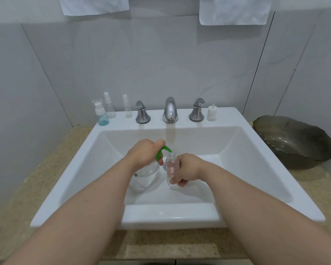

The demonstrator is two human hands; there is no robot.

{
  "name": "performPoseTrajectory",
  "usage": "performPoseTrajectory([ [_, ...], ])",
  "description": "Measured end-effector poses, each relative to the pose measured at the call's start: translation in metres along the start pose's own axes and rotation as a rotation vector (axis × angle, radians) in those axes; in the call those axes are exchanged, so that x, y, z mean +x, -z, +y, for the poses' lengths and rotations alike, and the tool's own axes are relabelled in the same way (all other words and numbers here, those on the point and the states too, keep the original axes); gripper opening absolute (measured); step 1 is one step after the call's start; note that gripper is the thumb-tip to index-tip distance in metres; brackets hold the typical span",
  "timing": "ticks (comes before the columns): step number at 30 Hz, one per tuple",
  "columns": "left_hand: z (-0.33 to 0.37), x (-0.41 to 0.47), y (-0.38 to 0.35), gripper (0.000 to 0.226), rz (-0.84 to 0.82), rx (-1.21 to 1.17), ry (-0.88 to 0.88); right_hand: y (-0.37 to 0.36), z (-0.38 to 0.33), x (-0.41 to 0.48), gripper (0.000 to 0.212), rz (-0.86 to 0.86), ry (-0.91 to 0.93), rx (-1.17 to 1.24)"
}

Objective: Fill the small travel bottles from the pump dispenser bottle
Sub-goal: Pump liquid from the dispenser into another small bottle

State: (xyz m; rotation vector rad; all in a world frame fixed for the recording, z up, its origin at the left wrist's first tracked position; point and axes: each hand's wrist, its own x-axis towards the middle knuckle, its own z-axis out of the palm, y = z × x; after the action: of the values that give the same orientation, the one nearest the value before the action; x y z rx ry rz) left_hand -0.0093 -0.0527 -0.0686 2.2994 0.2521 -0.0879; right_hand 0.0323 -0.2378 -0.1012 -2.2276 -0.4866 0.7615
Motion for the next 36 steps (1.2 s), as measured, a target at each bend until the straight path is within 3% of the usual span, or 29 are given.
performPoseTrajectory([
  [11,-0.0017,0.0015,-0.0002,0.063,-0.002,-0.024,0.004,-0.0001,0.0000,0.0012,0.033,0.001,-0.001,0.007],
  [17,-0.0020,0.0011,-0.0009,0.075,0.012,-0.041,0.020,0.0000,-0.0004,0.0012,0.033,-0.001,-0.006,0.004],
  [36,-0.0023,0.0020,-0.0014,0.064,0.007,-0.008,-0.002,-0.0002,-0.0024,-0.0014,0.033,0.005,0.000,-0.009],
])
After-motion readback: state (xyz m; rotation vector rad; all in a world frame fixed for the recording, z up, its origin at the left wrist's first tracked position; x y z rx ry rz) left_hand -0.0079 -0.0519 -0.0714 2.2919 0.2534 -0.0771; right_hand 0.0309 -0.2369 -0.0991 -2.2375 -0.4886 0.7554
